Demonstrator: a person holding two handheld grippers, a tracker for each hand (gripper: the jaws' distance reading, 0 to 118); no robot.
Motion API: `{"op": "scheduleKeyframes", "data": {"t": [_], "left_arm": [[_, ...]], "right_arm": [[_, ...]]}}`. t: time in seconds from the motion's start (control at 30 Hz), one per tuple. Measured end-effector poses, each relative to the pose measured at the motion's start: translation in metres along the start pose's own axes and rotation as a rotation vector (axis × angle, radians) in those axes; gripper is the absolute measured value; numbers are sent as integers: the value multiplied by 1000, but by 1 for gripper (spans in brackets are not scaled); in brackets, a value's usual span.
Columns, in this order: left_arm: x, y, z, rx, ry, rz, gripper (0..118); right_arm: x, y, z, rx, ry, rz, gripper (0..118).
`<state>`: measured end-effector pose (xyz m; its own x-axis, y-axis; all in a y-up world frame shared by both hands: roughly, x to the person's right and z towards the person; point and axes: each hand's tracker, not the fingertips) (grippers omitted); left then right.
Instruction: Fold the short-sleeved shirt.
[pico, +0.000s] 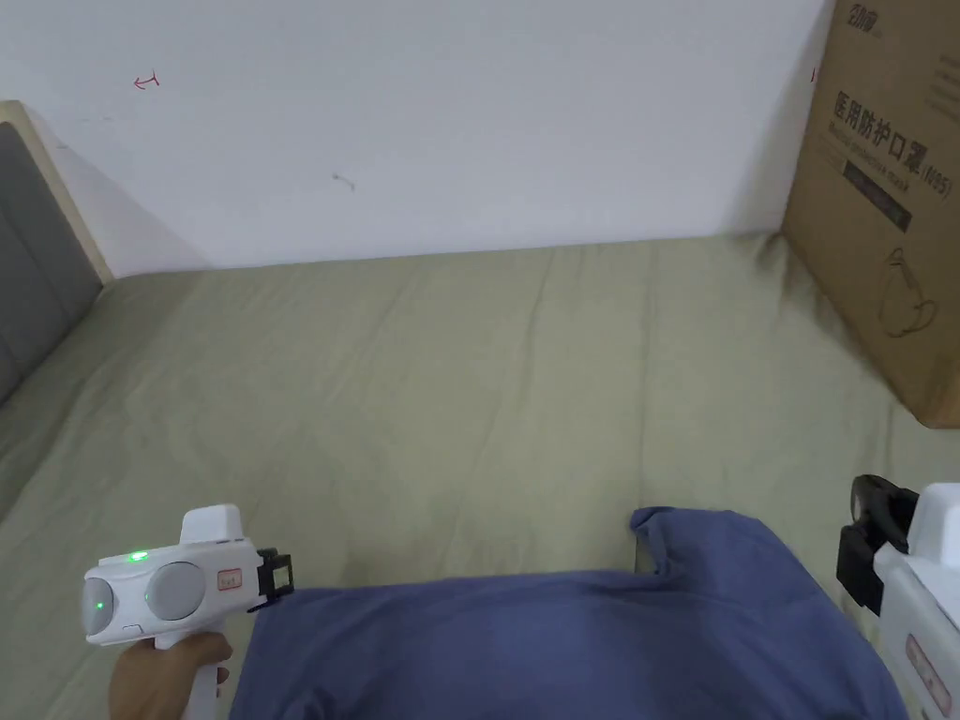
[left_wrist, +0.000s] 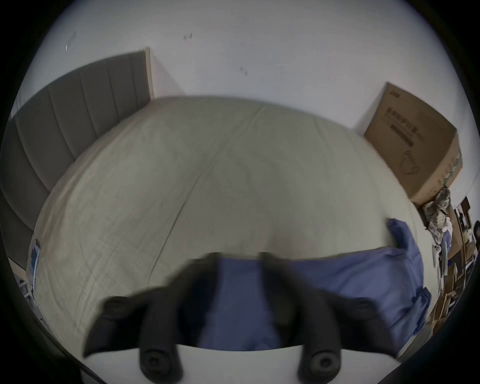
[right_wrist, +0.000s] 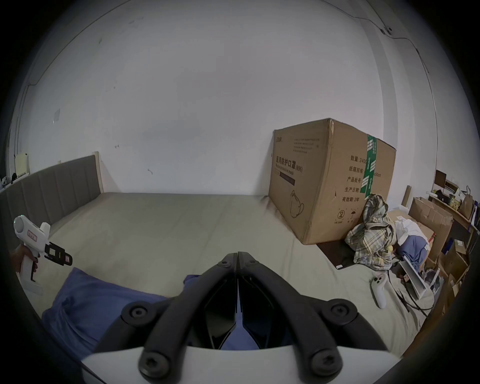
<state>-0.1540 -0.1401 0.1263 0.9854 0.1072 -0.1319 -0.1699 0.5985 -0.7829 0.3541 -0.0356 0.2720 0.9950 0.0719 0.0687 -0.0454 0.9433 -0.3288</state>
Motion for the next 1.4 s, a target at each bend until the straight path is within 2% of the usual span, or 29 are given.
{"op": "scheduleKeyframes", "data": {"t": [0.03,0.07,0.13,0.23,0.27,0.3,0.37,0.43,0.5,0.53,0.57,0.63,0.67,0.7,0.8,0.87,0.9,0.97,1.0,1.03,1.07,1.13,1.2,1.27,1.4], "left_arm": [[-3,3,-15,-56,20,9,97],[-6,5,-27,-95,33,14,101],[-7,1,-43,-108,41,11,104],[-7,-3,-63,-134,50,4,103],[-6,-5,-71,-162,61,4,97],[-4,-7,-76,-182,63,1,76],[4,-14,-71,-140,87,-43,71],[12,-14,-67,-129,75,-105,43],[20,-17,-61,-100,85,-179,2],[21,-16,-58,-98,63,-186,1],[24,-16,-56,-103,63,-172,1],[26,-15,-42,-58,38,-172,1],[26,-13,-32,-16,15,-151,1],[27,-11,-24,-1,-1,-146,1],[29,-11,-4,22,-19,-163,0],[29,-11,3,29,-25,-158,0],[27,-11,5,33,-29,-152,0],[27,-13,7,31,-33,-145,0],[27,-14,8,28,-31,-144,0],[26,-16,8,27,-27,-143,0],[24,-18,9,26,-25,-138,0],[22,-21,12,22,-22,-121,0],[17,-24,16,25,-15,-98,0],[13,-28,26,35,-20,-73,0],[6,-36,54,60,-19,-38,0]], "right_arm": [[2,-3,-6,-11,-6,5,0],[3,-5,-12,-24,-10,8,0],[6,-10,-24,-44,-15,9,0],[12,-19,-40,-83,-27,-1,0],[15,-21,-46,-96,-29,-6,0],[18,-25,-49,-109,-32,-15,0],[23,-30,-59,-140,-34,-42,0],[31,-37,-73,-172,-34,-68,0],[38,-43,-97,-247,-33,-102,1],[41,-46,-109,-275,-33,-118,5],[45,-52,-121,-312,-22,-146,16],[50,-62,-149,-396,-5,-157,72],[51,-68,-165,-440,9,-152,94],[51,-74,-177,-488,27,-147,105],[47,-92,-212,-593,50,-143,104],[46,-106,-233,-652,31,-83,97],[42,-110,-240,-670,28,-42,86],[37,-120,-252,-706,50,16,52],[35,-122,-253,-725,60,18,38],[33,-122,-252,-708,78,3,15],[30,-119,-248,-690,83,3,5],[28,-117,-241,-674,97,56,1],[33,-108,-228,-631,82,39,0],[29,-88,-190,-555,106,-9,0],[45,-57,-119,-438,155,-40,0]]}}
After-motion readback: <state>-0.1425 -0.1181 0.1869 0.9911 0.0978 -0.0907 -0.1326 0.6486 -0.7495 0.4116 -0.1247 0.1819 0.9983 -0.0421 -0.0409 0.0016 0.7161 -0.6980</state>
